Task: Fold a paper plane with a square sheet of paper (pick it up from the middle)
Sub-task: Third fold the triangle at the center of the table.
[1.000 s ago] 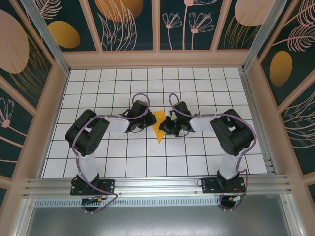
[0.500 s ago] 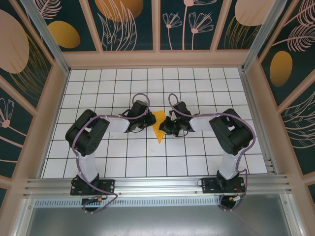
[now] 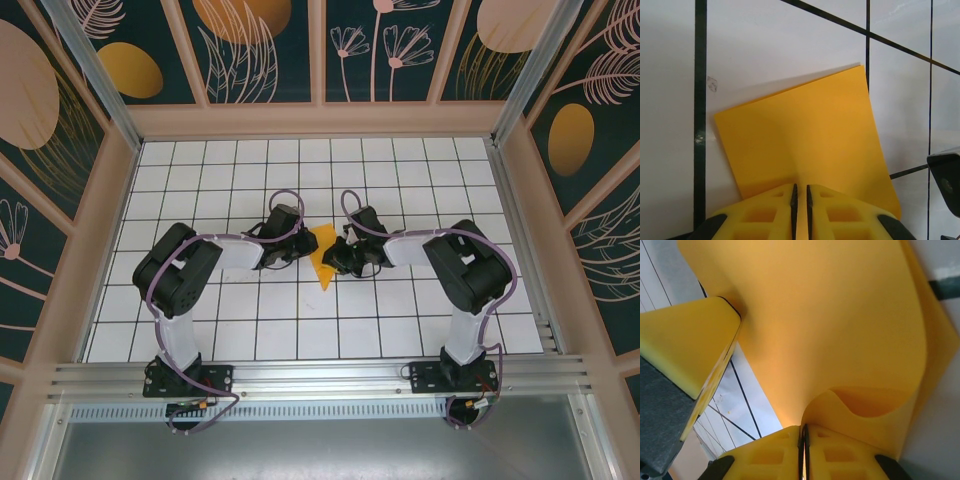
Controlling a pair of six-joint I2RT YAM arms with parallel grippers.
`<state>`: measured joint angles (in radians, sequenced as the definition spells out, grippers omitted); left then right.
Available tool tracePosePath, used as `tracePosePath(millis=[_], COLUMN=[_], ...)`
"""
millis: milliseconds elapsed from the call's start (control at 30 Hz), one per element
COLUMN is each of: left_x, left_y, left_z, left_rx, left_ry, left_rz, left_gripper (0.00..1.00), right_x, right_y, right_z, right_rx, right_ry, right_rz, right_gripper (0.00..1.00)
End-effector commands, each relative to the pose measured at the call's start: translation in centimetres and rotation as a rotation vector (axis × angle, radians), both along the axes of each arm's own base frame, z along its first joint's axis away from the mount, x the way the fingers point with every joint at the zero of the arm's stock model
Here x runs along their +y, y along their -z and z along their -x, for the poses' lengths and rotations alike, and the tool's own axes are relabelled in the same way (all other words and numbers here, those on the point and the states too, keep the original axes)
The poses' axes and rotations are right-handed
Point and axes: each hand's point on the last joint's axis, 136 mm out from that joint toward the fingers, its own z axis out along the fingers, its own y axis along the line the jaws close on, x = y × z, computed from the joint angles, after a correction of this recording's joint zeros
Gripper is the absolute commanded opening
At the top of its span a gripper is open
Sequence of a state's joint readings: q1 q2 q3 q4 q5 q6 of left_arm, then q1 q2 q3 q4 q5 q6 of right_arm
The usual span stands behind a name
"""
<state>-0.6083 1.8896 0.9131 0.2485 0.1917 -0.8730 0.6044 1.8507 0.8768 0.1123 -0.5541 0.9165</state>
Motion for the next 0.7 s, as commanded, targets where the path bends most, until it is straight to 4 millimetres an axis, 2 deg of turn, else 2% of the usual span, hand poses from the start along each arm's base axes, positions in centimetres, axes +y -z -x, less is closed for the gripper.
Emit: tracePosePath(millis=[0,200,333,667], left_x=[1.3,3.8,4.9,3.1], left_y=[-0.8,-1.9,-2.1,-3.2], left_z=[0.0,-0.3,-0.2,0.3], left_rx=[0.003,-0.014,-0.01,-0.028], left_ry=[-0.043,-0.139,-0.173,-0.085], left_rz=[-0.055,-0.086,-0.08,0.018], left_gripper=[0.2,0.25,0.26,0.24], right_x=[-0.5,-0.6,-0.6,-0.7], right_y=[1.4,1.6,1.4,1.7], right_z=[0.2,0.2,0.3,0.4], right_rx=[0.013,0.013,0.008,0.011], right_ry=[0.0,0.004,0.004,0.007], right_rz=[0.057,0.06,0.053,0.06], right_gripper=[0.18,0.34,0.38,0.37])
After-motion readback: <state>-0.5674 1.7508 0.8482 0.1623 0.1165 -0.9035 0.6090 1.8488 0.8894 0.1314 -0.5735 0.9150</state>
